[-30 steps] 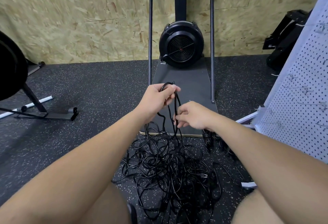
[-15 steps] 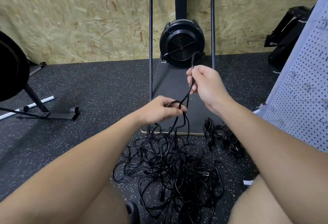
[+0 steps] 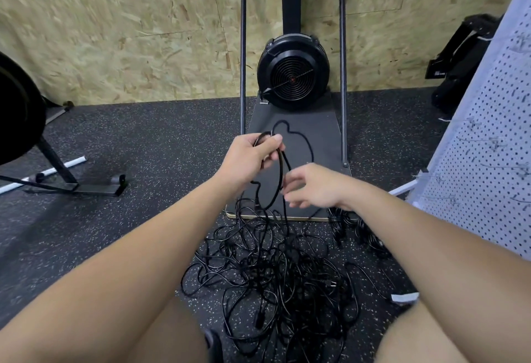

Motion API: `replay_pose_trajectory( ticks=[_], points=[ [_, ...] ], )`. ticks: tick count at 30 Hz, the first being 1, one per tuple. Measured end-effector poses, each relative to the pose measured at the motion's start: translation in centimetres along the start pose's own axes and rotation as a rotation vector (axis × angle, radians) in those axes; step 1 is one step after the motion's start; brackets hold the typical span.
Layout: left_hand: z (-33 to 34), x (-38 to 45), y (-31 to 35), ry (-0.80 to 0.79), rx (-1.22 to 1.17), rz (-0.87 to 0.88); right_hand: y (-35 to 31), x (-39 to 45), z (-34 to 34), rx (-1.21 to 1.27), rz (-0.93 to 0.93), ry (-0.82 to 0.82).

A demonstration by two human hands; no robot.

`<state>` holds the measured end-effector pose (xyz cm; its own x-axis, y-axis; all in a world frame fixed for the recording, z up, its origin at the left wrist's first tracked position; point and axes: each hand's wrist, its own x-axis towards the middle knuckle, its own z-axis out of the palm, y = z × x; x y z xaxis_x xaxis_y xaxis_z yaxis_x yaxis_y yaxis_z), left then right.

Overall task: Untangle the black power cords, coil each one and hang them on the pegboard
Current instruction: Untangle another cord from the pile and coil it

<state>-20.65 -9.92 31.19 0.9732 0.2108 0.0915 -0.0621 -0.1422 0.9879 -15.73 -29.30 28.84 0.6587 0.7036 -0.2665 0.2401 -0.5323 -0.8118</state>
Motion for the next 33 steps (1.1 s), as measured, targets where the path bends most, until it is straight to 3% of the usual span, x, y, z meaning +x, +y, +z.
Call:
replay_pose_trajectory(
  ticks=[3,8,16,23,26,31,33],
  points=[
    [0.3,0.2,0.2,0.004,-0.042,0.015,-0.1,0.4,1.5,0.005,0.009,-0.072],
    [0.3,0.3,-0.4,-0.004,-0.028,0.010,-0.2,0.9,2.1,-0.031,0.000,-0.032],
    [-0.9,0.0,-0.7,-0.039,0.069,0.011,-1.3,1.2,1.6,-0.057,-0.085,0.176],
    [-2.0,-0.8,-1.6,-0.290,0.215,-0.027,-4.1,0.3,-1.7,0.581,-0.241,0.585],
    [-1.2,-1.3,-2.5,-0.414,0.346,-0.019,-3.5,0.5,-2.3,0.710,-0.261,0.592],
    [-0.1,-1.2,-2.0,-0.243,0.398,0.023,-3.3,0.8,-2.2,0.728,-0.240,0.561],
    [-0.2,-1.2,-1.9,-0.189,0.388,0.043,-3.2,0.6,-2.3,0.597,-0.182,0.539]
  ],
)
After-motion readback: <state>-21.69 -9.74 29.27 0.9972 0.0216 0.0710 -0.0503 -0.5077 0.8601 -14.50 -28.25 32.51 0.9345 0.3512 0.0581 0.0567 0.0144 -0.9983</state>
